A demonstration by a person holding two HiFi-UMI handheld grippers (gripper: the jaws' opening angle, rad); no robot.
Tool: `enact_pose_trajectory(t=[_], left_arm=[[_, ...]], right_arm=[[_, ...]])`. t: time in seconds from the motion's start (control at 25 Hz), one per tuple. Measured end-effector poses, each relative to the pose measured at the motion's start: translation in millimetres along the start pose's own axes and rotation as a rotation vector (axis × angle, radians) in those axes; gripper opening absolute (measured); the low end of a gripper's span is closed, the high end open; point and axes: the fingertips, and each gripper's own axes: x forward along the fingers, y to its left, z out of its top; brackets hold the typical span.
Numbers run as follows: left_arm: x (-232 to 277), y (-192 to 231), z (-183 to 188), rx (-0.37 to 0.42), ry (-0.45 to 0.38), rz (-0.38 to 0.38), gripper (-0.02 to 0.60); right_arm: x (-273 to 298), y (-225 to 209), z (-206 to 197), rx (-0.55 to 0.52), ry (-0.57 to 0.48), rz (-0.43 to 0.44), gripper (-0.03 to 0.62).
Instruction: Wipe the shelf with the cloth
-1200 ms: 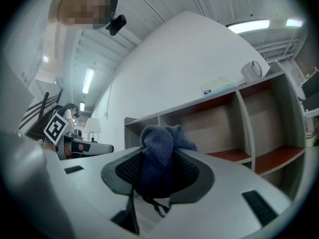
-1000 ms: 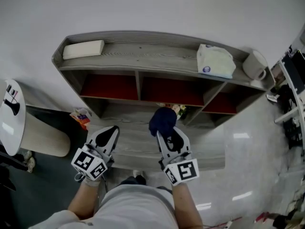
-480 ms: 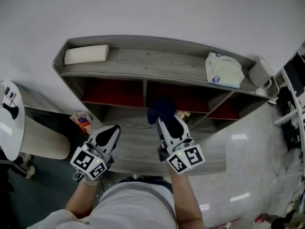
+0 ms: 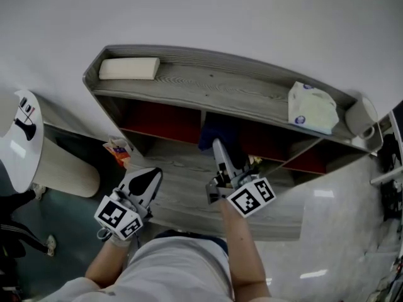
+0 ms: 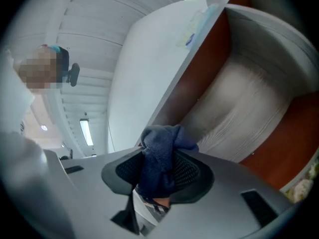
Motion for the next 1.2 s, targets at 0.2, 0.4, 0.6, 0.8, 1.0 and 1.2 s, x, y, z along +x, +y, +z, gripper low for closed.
enact_pose_trajectory(t=[0.2, 0.4, 0.6, 0.8, 1.0, 1.2], left_arm=[[-0.3, -2.1, 1.2, 0.005, 0.006, 0.045, 0.015], [-0.7, -3.2, -1.6, 0.001, 0.001, 0.080, 0.015], [0.2, -1.4, -5.5, -0.004, -0.004, 0.108, 0.015], [9.7, -2.4, -8.2, -0.010, 0.003, 0.116, 0.015], [19.0, -5.9, -10.0, -0.003, 0.013, 0.121, 0.015], [19.9, -9.1, -16.5, -0.010, 0.024, 0.142, 0.015]], right_arm=[[20.1, -0.1, 0.1, 0.058, 0.003, 0.057, 0.144], [39.0, 1.7, -2.3, 0.078, 0.015, 0.112, 0.144], [50.3, 0.3, 2.5, 0.110, -0.005, 0.149, 0.144], [55.6, -6.0, 9.8, 0.148, -0.025, 0.175, 0.144], [71.7, -17.6, 16.5, 0.220, -0.039, 0.186, 0.144], [88.2, -36.9, 20.9, 0.253, -0.052, 0.150, 0.143]])
